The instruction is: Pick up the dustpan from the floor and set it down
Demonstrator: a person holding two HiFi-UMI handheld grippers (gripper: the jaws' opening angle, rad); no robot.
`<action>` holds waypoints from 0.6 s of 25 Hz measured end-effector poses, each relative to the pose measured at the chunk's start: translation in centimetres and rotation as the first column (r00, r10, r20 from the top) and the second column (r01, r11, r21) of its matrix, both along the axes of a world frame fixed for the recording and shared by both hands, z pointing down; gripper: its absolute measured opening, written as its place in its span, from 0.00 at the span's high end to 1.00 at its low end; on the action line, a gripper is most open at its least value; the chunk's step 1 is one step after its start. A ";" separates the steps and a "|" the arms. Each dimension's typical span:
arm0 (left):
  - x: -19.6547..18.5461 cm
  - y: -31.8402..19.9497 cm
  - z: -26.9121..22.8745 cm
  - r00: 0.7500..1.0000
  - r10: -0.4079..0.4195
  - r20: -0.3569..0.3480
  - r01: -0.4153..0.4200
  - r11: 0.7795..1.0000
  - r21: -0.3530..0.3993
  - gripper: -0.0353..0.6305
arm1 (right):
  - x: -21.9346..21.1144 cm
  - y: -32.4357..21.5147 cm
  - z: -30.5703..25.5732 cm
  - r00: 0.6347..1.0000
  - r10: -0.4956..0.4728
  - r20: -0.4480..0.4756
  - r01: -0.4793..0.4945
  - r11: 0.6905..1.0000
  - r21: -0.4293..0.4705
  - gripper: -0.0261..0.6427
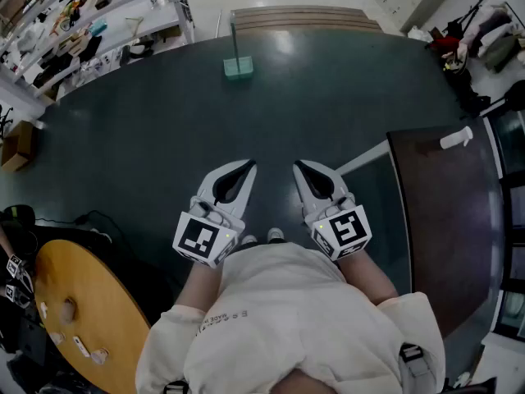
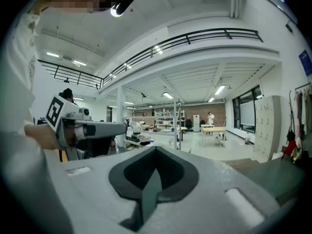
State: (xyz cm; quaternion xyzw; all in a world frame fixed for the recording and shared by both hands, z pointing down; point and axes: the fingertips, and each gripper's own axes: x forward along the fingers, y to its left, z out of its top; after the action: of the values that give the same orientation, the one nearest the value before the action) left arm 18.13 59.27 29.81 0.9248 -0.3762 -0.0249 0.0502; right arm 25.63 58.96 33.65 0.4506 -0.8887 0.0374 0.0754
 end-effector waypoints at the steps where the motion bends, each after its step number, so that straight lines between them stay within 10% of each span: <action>1: -0.1 0.0 0.2 1.000 0.002 0.002 -0.002 1.000 0.003 0.93 | -0.2 -0.1 0.0 1.000 0.000 -0.003 0.000 1.000 0.002 0.98; 15: -1.7 -0.7 0.7 1.000 -0.017 0.022 0.018 1.000 -0.012 0.93 | -1.7 -0.8 1.3 1.000 0.004 0.007 -0.004 0.999 -0.036 0.97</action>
State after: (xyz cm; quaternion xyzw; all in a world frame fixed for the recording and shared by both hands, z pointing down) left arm 16.42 58.60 30.54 0.9214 -0.3849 -0.0130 0.0514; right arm 23.92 58.21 34.95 0.4509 -0.8872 0.0552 0.0804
